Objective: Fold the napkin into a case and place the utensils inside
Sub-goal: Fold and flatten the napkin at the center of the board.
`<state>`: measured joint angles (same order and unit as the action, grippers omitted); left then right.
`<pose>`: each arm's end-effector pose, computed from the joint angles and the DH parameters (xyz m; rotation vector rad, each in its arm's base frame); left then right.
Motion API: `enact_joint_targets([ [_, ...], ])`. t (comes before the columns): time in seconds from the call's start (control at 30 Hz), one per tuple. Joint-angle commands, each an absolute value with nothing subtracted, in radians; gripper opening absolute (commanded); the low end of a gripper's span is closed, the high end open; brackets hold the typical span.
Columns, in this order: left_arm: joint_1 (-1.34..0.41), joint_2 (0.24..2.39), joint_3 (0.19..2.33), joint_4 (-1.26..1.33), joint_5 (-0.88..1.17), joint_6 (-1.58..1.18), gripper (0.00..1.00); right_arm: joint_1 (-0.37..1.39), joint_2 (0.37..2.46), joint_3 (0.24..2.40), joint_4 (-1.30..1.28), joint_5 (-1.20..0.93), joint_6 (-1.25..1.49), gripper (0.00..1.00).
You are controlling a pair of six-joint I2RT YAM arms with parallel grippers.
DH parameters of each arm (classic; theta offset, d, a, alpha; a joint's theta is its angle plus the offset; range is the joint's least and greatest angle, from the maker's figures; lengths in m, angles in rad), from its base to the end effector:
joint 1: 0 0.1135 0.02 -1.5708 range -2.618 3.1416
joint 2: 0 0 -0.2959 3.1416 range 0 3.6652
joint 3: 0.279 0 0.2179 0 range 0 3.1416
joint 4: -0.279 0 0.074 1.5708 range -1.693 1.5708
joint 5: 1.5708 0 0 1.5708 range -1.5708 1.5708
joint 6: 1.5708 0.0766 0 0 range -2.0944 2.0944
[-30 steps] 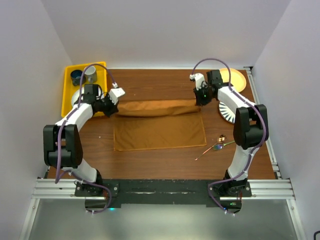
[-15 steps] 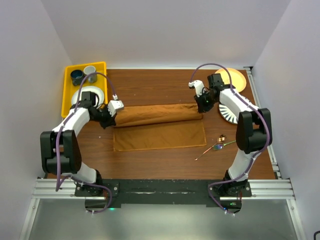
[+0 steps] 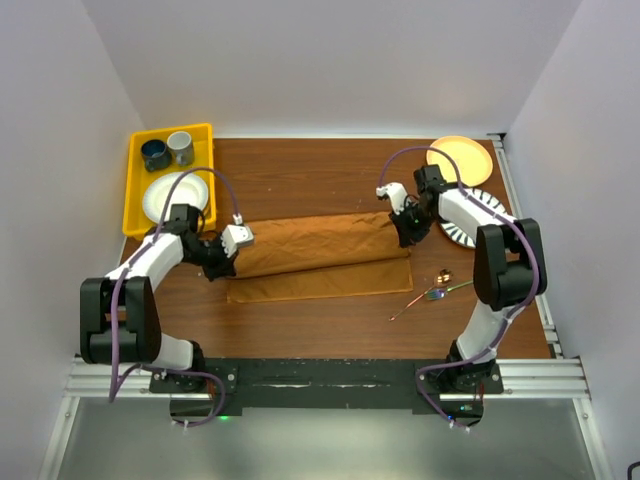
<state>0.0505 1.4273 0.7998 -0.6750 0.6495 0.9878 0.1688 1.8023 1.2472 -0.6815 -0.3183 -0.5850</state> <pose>0.2203 -0.0353 0.2018 1.2478 2.2097 -0.5713 0.3367 0.0817 0.2035 -1.0742 2.5129 0.3338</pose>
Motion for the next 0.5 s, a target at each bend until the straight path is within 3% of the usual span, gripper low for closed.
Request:
enact_joint_targets([
  [0.0,0.026,1.422,0.762,-0.654,0.597,1.005,0.0,0.158,1.825,1.221,-0.673,-0.301,-0.627,0.0],
  [0.1,0.025,1.42,0.75,-0.661,0.584,1.018,0.01,0.158,1.816,1.207,-0.687,-0.317,-0.646,0.04],
  [0.13,0.025,1.417,0.755,-0.672,0.589,1.038,0.03,0.158,1.809,1.206,-0.704,-0.322,-0.649,0.15],
  [0.23,0.026,1.382,0.765,-0.744,0.629,1.103,0.3,0.158,1.758,1.209,-0.748,-0.351,-0.669,0.56],
  [0.27,0.026,1.352,0.77,-0.785,0.641,1.123,0.37,0.16,1.721,1.21,-0.761,-0.359,-0.676,0.63],
  [0.33,0.026,1.325,0.785,-0.813,0.664,1.158,0.42,0.158,1.691,1.23,-0.811,-0.386,-0.689,0.74],
  [0.47,0.028,1.313,0.819,-0.833,0.69,1.152,0.5,0.158,1.67,1.279,-0.87,-0.399,-0.7,0.75],
])
